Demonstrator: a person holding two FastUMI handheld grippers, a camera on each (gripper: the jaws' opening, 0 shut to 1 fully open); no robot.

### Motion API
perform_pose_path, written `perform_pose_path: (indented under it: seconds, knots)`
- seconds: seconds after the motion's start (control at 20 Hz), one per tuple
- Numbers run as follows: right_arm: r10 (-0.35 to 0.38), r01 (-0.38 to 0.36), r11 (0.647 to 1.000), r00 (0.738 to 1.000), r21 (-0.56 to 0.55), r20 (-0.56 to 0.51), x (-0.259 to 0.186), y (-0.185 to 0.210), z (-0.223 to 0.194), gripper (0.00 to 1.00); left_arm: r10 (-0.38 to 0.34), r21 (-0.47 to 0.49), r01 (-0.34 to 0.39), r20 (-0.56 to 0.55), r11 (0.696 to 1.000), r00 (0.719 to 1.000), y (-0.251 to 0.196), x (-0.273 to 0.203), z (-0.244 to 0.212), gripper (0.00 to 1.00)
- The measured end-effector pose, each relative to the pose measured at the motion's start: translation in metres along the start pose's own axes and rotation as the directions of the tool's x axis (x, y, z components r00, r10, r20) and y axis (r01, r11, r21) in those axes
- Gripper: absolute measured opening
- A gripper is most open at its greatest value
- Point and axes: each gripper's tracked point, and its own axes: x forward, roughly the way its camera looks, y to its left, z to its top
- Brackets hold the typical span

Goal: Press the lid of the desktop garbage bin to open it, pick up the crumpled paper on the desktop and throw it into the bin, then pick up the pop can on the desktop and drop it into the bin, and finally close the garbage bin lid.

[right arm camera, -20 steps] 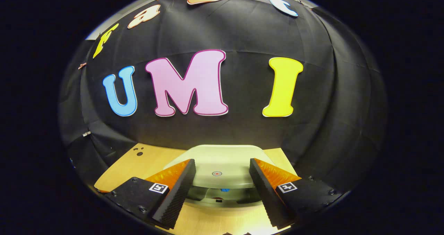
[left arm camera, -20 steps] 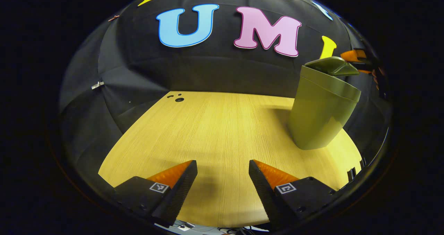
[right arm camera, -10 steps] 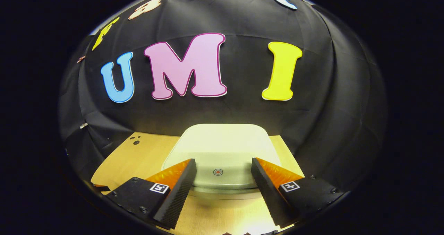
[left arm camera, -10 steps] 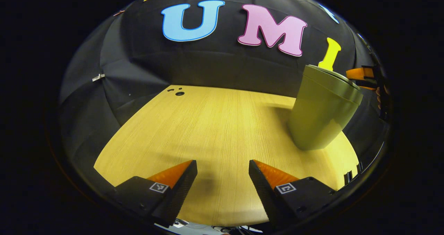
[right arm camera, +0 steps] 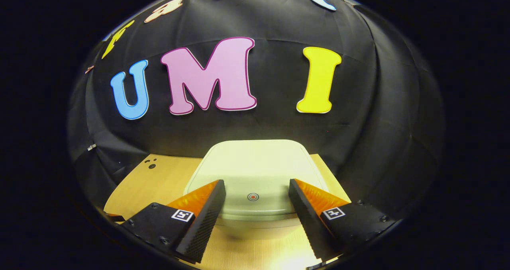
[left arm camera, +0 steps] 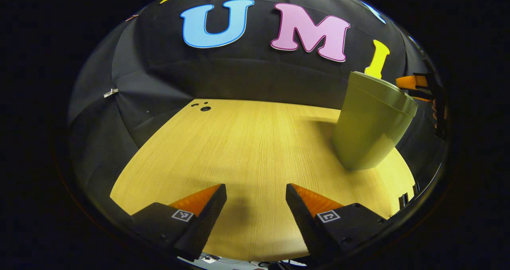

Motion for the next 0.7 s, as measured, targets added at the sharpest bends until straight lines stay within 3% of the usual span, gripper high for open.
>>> perform_pose_path:
  seconds: [0.35,0.7]
  knots:
    - [0.004,-0.003,1.0,0.999,-0.016,0.04,-0.001,0.001,0.007,1.0,0.005,-0.016,-0.005,0.022,1.0,1.0,-0.009,0.009,0.02,0.96]
    - [0.079,-0.07,0.996,0.967,-0.048,0.243,-0.037,0.027,0.03,0.99,-0.024,-0.048,0.034,0.194,0.998,0.981,-0.034,0.013,0.088,0.96]
